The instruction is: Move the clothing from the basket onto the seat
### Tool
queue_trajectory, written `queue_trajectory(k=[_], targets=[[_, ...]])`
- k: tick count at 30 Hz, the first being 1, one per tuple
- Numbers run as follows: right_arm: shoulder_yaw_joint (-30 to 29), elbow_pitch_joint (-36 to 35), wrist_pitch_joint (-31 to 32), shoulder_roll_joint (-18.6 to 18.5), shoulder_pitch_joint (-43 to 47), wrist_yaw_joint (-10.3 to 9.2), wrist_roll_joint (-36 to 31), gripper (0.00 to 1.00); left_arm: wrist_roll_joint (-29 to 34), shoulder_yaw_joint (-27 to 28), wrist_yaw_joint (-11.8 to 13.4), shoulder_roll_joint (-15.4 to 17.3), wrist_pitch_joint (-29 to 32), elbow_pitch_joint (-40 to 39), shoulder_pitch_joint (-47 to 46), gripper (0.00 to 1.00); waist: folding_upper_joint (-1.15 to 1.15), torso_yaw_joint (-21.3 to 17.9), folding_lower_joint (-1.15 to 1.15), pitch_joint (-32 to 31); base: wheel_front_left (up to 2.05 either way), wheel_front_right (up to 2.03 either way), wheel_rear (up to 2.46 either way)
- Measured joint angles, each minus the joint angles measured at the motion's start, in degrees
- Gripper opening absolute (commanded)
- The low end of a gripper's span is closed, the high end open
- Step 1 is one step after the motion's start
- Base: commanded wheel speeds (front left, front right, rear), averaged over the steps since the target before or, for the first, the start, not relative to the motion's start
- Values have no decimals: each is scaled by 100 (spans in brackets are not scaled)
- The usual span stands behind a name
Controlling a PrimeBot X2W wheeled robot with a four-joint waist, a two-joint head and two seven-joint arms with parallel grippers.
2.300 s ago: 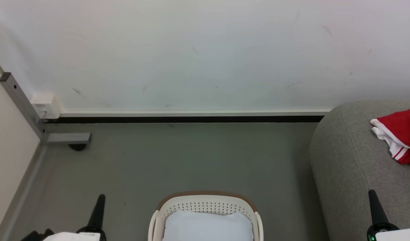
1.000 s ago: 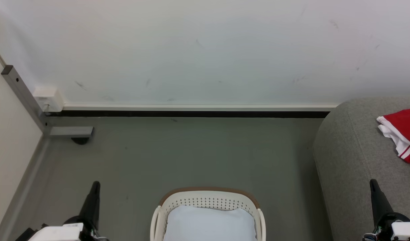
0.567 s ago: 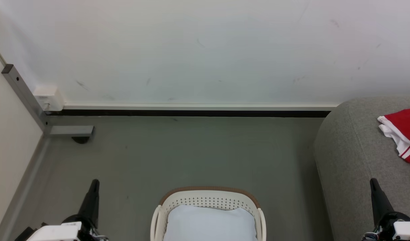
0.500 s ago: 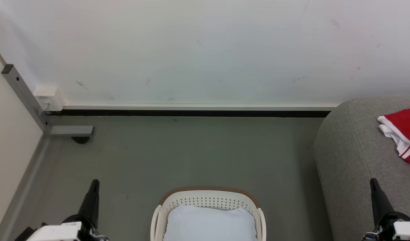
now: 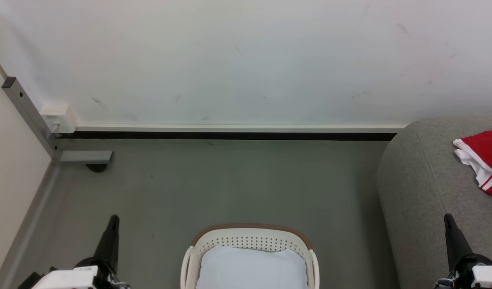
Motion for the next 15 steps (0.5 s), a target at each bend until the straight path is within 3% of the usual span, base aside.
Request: queue_trajectory(k=[15], targets=[[0, 0, 0, 0, 0, 0, 0, 0, 0, 0, 0, -1, 0, 0, 0, 0, 0, 0, 0, 0, 0, 0, 0]])
